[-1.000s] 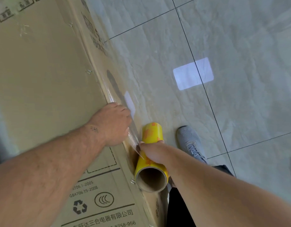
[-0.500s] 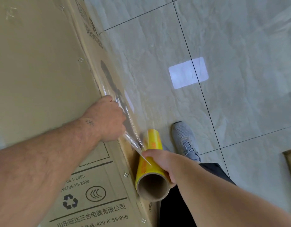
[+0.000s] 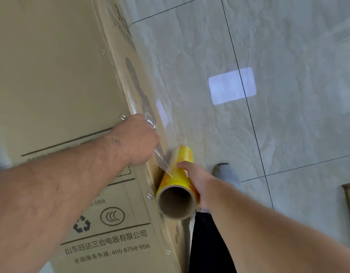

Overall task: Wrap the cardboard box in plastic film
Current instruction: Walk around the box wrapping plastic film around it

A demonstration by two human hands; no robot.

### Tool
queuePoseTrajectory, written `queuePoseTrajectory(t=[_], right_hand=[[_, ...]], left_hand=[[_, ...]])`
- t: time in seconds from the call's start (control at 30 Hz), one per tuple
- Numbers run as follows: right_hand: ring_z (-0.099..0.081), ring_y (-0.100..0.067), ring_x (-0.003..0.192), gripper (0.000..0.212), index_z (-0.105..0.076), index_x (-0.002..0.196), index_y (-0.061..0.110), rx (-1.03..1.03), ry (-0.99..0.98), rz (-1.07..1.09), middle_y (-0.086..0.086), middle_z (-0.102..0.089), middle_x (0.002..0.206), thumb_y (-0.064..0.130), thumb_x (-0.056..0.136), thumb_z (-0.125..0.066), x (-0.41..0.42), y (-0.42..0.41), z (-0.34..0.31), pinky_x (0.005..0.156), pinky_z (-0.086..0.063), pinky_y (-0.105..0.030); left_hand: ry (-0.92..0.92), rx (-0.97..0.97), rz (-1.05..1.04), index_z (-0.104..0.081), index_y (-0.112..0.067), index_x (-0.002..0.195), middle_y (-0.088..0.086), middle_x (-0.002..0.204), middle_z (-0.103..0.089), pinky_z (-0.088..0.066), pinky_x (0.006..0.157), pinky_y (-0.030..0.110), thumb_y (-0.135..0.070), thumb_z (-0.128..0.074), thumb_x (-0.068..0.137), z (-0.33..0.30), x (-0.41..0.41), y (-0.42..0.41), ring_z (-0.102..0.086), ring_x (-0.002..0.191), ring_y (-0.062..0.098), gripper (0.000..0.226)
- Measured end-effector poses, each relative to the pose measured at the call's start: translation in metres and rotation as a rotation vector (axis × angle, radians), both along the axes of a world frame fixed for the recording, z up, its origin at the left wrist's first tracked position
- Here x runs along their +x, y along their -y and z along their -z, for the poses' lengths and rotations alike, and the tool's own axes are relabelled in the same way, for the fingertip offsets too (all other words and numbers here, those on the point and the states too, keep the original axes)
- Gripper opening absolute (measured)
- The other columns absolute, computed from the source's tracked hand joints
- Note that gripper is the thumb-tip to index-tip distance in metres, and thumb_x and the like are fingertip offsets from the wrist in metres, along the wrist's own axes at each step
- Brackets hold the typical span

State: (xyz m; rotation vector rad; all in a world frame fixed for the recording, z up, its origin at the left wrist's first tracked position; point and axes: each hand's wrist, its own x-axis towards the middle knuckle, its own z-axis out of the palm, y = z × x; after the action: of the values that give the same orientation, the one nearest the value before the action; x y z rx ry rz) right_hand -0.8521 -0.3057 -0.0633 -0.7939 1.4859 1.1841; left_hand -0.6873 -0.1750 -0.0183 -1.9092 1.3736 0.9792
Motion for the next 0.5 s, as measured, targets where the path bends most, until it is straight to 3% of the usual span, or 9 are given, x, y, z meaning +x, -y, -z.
queuePoseTrajectory(t=[0.1, 0.2, 0.3, 0.37, 0.43, 0.5], right_hand=[[-0.084, -0.039, 0.097, 0.091, -0.064, 0.141, 0.018, 0.031, 0.023, 0.197, -0.021, -0.084, 0.111, 0.057, 0.062, -0.09, -0.013, 0.002, -0.001, 0.088, -0.067, -0.054], [-0.084, -0.041, 0.097, 0.1, -0.062, 0.14, 0.018, 0.084, 0.034, 0.298, -0.023, -0.083, 0.112, 0.053, 0.052, -0.093, -0.016, -0.001, 0.004, 0.09, -0.066, -0.059], [-0.084, -0.044, 0.095, 0.111, -0.06, 0.14, 0.015, 0.102, 0.036, 0.252, -0.024, -0.083, 0.112, 0.053, 0.042, -0.095, -0.01, -0.002, 0.011, 0.096, -0.063, -0.067], [-0.084, -0.043, 0.093, 0.105, -0.062, 0.139, 0.012, 0.119, 0.035, 0.193, -0.025, -0.083, 0.11, 0.054, 0.049, -0.094, -0.007, 0.003, 0.013, 0.094, -0.065, -0.063], [-0.084, -0.04, 0.088, 0.088, -0.063, 0.137, 0.011, 0.128, 0.054, 0.127, -0.024, -0.084, 0.108, 0.056, 0.066, -0.09, -0.004, 0.008, 0.011, 0.086, -0.068, -0.056], [-0.084, -0.039, 0.089, 0.076, -0.063, 0.132, 0.012, 0.137, 0.059, 0.067, -0.023, -0.083, 0.107, 0.057, 0.077, -0.086, -0.005, 0.012, 0.009, 0.087, -0.069, -0.056]], left_hand=[[0.016, 0.008, -0.045, -0.06, -0.028, 0.11, -0.008, 0.107, -0.07, -0.034, 0.1, 0.039, -0.032, -0.046, 0.097, 0.001, -0.006, 0.003, -0.064, 0.107, 0.018, 0.02], [0.081, 0.043, -0.013, -0.061, -0.026, 0.112, -0.007, 0.107, -0.07, -0.034, 0.1, 0.041, -0.029, -0.042, 0.096, 0.003, -0.014, 0.005, -0.064, 0.107, 0.02, 0.025], [0.14, 0.049, -0.041, -0.068, -0.027, 0.112, -0.007, 0.111, -0.069, -0.034, 0.105, 0.043, -0.031, -0.041, 0.097, 0.004, -0.022, 0.003, -0.061, 0.112, 0.019, 0.032], [0.152, 0.065, -0.06, -0.065, -0.026, 0.129, -0.001, 0.132, -0.064, -0.03, 0.113, 0.044, -0.03, -0.038, 0.099, 0.0, -0.025, 0.006, -0.054, 0.128, 0.021, 0.04], [0.141, 0.091, -0.088, -0.049, -0.021, 0.151, 0.004, 0.16, -0.044, -0.022, 0.122, 0.045, -0.028, -0.035, 0.103, -0.007, -0.031, 0.01, -0.038, 0.148, 0.022, 0.05], [0.117, 0.073, -0.115, -0.043, -0.022, 0.155, 0.005, 0.164, -0.039, -0.02, 0.123, 0.046, -0.026, -0.034, 0.103, -0.008, -0.036, 0.011, -0.034, 0.151, 0.023, 0.053]])
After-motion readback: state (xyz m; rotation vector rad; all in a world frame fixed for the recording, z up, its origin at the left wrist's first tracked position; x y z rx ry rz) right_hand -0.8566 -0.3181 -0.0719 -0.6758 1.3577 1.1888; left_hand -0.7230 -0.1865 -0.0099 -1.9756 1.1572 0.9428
